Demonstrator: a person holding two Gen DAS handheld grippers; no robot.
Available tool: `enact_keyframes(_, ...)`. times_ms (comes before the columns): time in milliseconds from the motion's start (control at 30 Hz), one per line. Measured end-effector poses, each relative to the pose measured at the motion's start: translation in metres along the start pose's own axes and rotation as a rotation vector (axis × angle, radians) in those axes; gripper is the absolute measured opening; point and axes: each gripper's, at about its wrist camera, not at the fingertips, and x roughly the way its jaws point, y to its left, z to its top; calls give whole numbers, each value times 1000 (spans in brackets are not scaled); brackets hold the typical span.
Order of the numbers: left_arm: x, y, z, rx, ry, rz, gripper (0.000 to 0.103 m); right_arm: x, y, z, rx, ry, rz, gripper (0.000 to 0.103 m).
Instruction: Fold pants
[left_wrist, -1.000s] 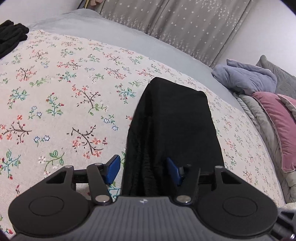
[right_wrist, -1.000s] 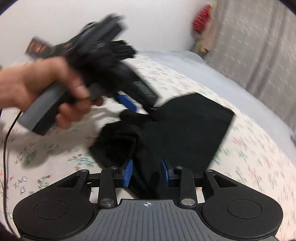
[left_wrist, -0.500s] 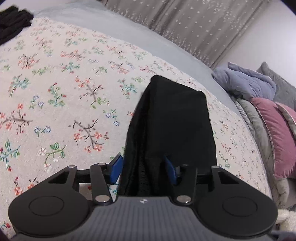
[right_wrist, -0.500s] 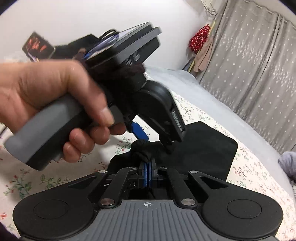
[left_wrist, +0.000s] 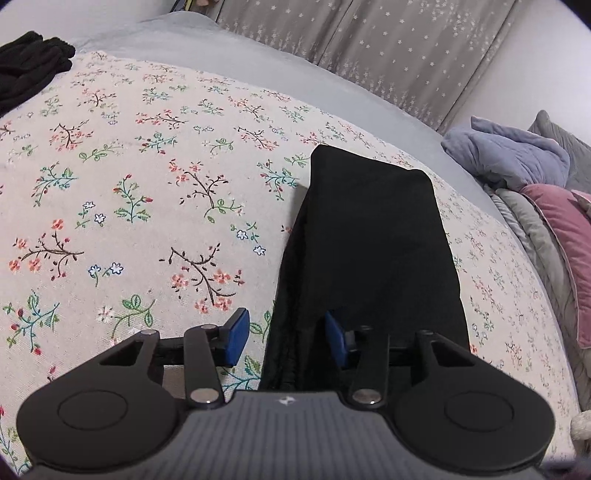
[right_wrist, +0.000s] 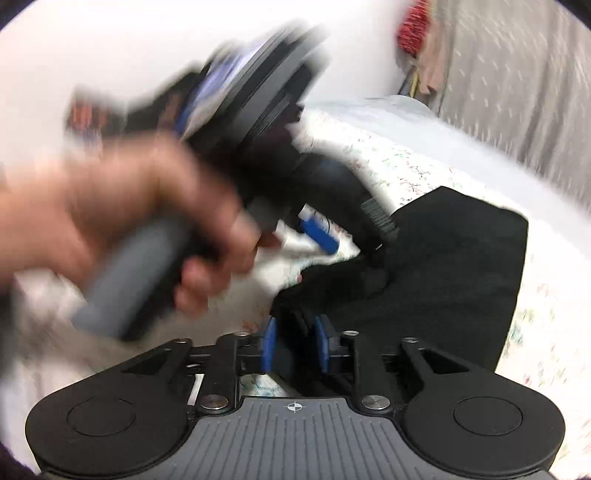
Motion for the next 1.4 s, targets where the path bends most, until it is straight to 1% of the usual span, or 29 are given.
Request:
enact_keyframes(67, -1, -2, 0, 18, -4, 8, 65, -18, -28, 3, 129, -58, 30, 26)
enact_keyframes(133, 0, -3, -1, 23, -5, 10, 65, -28, -55, 0, 251, -98, 17, 26)
enact_keyframes(167, 0, -2, -1, 25, -7, 11, 66, -27, -67, -4, 304, -92, -12, 26)
enact_keyframes(200, 0, -2, -2, 29, -9, 12, 66, -22, -74, -8, 335, -58, -48, 28)
enact_keyframes(267, 1, -3, -3, 40, -8, 10, 67, 2, -80, -27, 343, 54, -95, 26)
enact_keyframes(300, 2, -4, -4, 43, -11, 13, 67, 10, -80, -37, 343, 60, -107, 26)
enact_keyframes(333, 2, -5, -5, 49, -16, 18, 67, 12, -80, -40, 351, 41, -113, 26)
enact_keyframes(367, 2, -6, -6, 57, -22, 23, 67, 11, -80, -38, 365, 45, -119, 26)
enact_keyframes(433, 0, -7, -5, 64, -26, 25, 67, 7, -79, -31, 352, 75, -123, 27)
enact_keyframes(500, -6, -5, -1, 33, -24, 8, 66, 7, -78, -28, 358, 87, -95, 27)
enact_keyframes(533, -10, -4, 1, 10, -23, -5, 65, 1, -82, -25, 376, 62, -70, 33)
enact_keyframes(567, -15, -4, 2, -8, -23, -15, 65, -8, -89, -21, 389, 18, -53, 39)
enact_keyframes(600, -20, -5, 4, -16, -31, -20, 65, -18, -98, -16, 402, -26, -52, 57)
enact_keyframes(633, -27, -8, 5, -21, -42, -17, 65, -29, -106, -13, 421, -62, -60, 69)
enact_keyframes(700, -47, -15, 5, -14, -93, -44, 65, -35, -126, -8, 443, -107, -62, 68)
enact_keyframes(767, -61, -26, 0, 34, -143, -94, 66, -34, -141, -1, 446, -147, -71, 69)
enact_keyframes(800, -61, -31, -4, 58, -139, -114, 66, -28, -147, 3, 450, -158, -54, 69)
enact_keyframes(833, -57, -36, -8, 77, -114, -127, 66, -19, -153, 7, 459, -160, -15, 69)
enact_keyframes(867, -48, -39, -14, 91, -85, -126, 66, -8, -157, 13, 460, -154, 20, 68)
enact_keyframes(933, -28, -40, -24, 120, -33, -87, 65, 17, -157, 24, 422, -128, 65, 63)
enact_keyframes(967, -20, -40, -29, 151, -22, -57, 65, 33, -156, 29, 387, -106, 84, 61)
enact_keyframes(1033, -16, -41, -34, 201, -37, -9, 65, 67, -160, 34, 355, -52, 97, 52)
enact_keyframes(1100, -15, -41, -32, 207, -27, -2, 65, 95, -172, 36, 360, -21, 68, 47)
enact_keyframes(1167, -14, -39, -32, 217, -22, -4, 65, 108, -190, 39, 410, -37, 68, 46)
enact_keyframes(1200, -13, -39, -33, 225, -23, -4, 65, 115, -199, 41, 439, -32, 58, 40)
enact_keyframes(1233, -12, -38, -33, 229, -23, -5, 65, 118, -204, 44, 435, -2, 16, 25)
enact_keyframes(1267, -12, -38, -33, 233, -25, -4, 65, 129, -203, 44, 389, 48, -55, 20)
enact_keyframes(1300, -11, -38, -32, 233, -24, -2, 66, 135, -201, 42, 339, 61, -100, 18)
enact_keyframes(1400, -11, -35, -33, 223, -17, -2, 70, 139, -203, 39, 371, 59, -116, 17)
